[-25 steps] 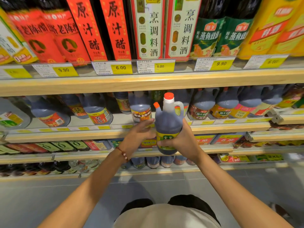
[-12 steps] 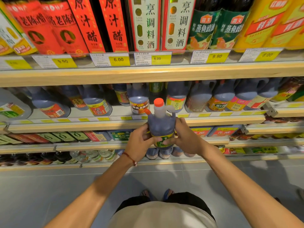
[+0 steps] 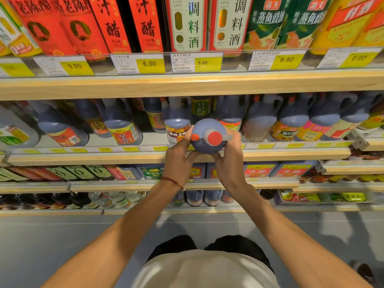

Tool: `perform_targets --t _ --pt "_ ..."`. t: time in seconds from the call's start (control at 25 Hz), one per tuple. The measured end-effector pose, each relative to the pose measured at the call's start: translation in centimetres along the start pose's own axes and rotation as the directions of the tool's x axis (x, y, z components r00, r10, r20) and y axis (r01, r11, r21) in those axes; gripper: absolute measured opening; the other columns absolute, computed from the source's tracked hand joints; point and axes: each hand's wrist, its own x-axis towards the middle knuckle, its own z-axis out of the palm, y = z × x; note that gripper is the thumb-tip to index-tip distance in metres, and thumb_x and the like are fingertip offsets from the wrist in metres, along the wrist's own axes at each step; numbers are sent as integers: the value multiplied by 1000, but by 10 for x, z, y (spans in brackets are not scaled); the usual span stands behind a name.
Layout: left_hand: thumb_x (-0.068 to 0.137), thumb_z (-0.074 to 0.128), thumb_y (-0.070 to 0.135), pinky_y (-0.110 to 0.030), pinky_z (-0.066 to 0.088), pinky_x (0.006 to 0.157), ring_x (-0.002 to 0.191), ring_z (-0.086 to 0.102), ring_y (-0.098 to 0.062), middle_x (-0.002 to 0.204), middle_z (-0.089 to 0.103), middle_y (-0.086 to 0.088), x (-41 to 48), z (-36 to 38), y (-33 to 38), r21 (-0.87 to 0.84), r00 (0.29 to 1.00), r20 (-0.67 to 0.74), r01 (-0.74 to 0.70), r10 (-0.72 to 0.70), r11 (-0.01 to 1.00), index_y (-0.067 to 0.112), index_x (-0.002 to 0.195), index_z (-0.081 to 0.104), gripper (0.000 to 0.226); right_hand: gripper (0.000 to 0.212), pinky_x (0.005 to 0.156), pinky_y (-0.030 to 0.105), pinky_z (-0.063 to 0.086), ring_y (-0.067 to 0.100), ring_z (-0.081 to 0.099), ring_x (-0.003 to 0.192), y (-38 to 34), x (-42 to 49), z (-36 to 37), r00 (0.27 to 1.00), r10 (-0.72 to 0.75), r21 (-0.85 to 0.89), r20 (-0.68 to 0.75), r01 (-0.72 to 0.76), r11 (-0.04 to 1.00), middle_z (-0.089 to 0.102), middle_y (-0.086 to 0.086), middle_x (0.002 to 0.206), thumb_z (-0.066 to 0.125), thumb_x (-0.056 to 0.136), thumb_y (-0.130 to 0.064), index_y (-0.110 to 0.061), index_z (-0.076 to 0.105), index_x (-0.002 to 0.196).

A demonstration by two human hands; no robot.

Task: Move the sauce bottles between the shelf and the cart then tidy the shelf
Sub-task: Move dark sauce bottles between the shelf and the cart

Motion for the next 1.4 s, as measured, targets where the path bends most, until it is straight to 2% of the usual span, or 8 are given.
perform_targets --t 0.16,0.36,0.64,0.84,1.0,1.12,1.2,1.4 --pt "87 67 4 -4 36 84 100 63 -17 111 72 -7 15 13 -14 118 998 -67 6 2 993 6 117 66 30 56 96 16 48 14 52 115 25 19 22 996 -88 -82 -33 85 993 47 7 129 67 87 12 -3 52 139" --pt "85 60 -2 3 33 62 70 50 -12 80 62 0 24 26 -28 129 993 -101 -50 64 990 6 93 63 12 43 85 23 49 15 53 103 46 27 37 987 -153 -105 -55 147 984 50 3 118 61 94 2 -7 55 135" --pt "86 66 9 -10 45 64 75 59 -7 82 66 8 43 39 -34 -45 985 -174 -32 24 998 3 99 68 15 51 90 29 54 12 60 110 44 46 41 1000 7 131 13 -9 991 62 -2 116 71 84 -3 -20 59 130" --pt "84 71 5 -5 48 73 86 62 17 92 70 13 48 40 -22 -151 966 -249 27 -65 988 2 103 70 20 35 95 42 57 15 65 107 37 56 42 991 105 201 77 -119 972 68 1 111 72 88 -7 -20 57 116" --pt "82 72 1 -4 42 65 68 59 18 63 61 31 53 35 -3 -228 955 -191 180 -225 957 27 76 61 29 28 68 47 49 17 46 71 36 61 44 982 182 145 44 -187 972 52 -1 77 77 87 -21 -22 49 87" --pt "83 64 21 -23 43 57 68 64 -7 61 62 8 58 38 -8 -158 949 -172 239 -265 958 18 69 59 15 39 62 44 39 15 37 72 40 61 43 990 138 64 1 -138 988 44 -2 77 80 87 -29 -19 42 81" --pt "81 50 37 -37 42 61 64 51 -20 61 48 -1 58 38 -13 -54 968 -102 223 -227 973 19 65 46 24 34 65 34 39 12 41 76 42 58 42 997 78 -23 -10 -78 997 46 -8 83 80 88 -28 -23 46 86" --pt "85 72 31 -25 50 91 90 60 -5 96 65 13 57 26 -6 -165 915 -109 369 -389 914 36 98 57 21 38 87 46 59 24 66 103 39 47 25 997 3 -41 81 0 999 67 -3 110 77 84 -3 -14 66 119"
